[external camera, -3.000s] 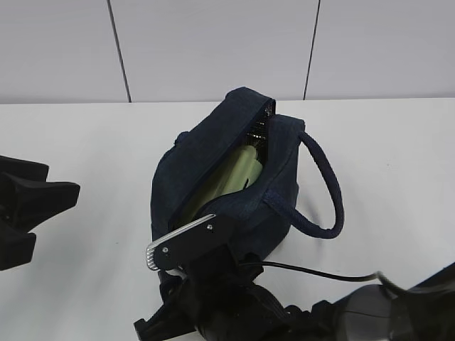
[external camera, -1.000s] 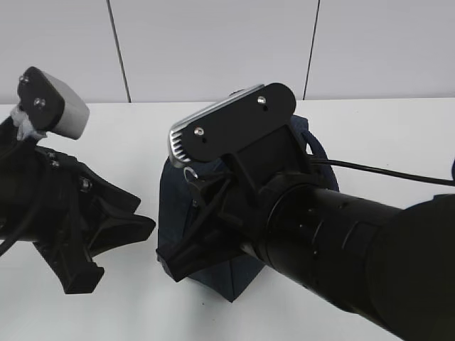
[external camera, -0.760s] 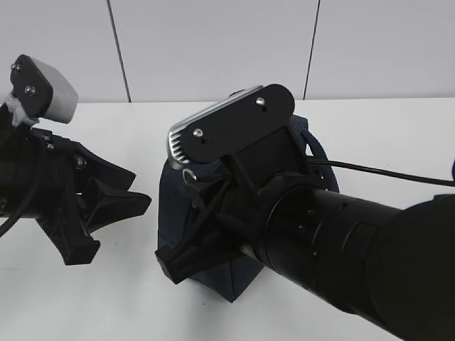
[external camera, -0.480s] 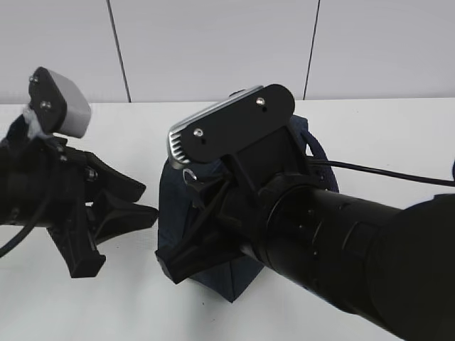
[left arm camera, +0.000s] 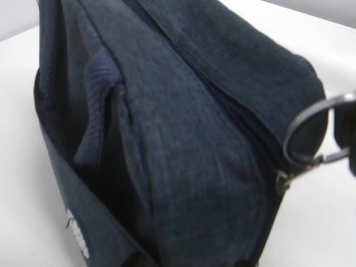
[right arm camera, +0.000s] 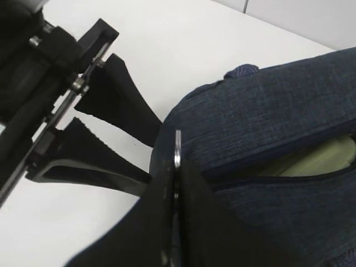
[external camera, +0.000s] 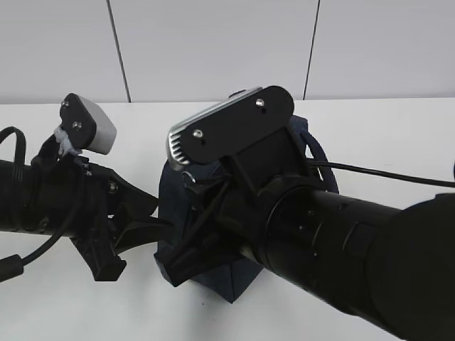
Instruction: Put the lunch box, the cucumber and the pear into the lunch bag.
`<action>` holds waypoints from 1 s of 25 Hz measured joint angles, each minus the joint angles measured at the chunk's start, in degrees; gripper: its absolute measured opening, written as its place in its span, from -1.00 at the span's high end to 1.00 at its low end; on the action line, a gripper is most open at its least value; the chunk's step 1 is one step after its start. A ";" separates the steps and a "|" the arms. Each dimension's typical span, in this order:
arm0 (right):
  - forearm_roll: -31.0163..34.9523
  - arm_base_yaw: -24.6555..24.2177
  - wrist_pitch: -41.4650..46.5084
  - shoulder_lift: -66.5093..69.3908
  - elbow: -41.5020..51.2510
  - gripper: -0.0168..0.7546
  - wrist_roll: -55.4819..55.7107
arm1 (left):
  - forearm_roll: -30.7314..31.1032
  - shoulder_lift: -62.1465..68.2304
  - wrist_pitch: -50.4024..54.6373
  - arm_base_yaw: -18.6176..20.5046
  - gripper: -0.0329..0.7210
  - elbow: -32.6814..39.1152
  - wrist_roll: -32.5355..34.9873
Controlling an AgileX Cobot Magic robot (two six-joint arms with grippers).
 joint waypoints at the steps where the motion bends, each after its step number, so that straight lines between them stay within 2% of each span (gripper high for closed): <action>1: 0.09 0.00 0.03 0.00 0.00 0.94 0.00 | -0.06 0.27 0.73 0.00 0.10 -0.57 0.05; 5: 0.09 0.00 0.13 0.00 0.00 0.94 0.00 | -0.32 2.56 3.25 0.00 0.13 -2.41 0.15; 6: 0.09 0.00 0.13 0.00 0.00 0.94 0.00 | -0.66 3.14 3.55 0.00 0.22 -2.62 0.15; 9: 0.23 0.00 0.13 0.00 0.00 0.94 0.00 | -1.62 3.76 3.74 0.00 0.72 -2.74 0.10; 11: 0.27 0.00 -0.14 0.00 0.00 0.94 0.00 | -1.69 3.76 4.00 0.00 0.87 -2.74 0.10; 14: 1.35 0.00 -1.81 0.00 -0.38 0.94 -1.24 | -1.69 3.76 4.26 0.00 0.91 -2.74 0.10; 18: 6.84 -1.34 -2.65 0.00 -3.33 0.94 -7.01 | -1.82 3.76 4.44 0.07 0.92 -2.74 0.10; 25: 13.95 -7.08 -1.04 0.00 -9.10 0.94 -14.08 | -2.56 3.76 4.84 0.08 0.93 -2.85 -0.03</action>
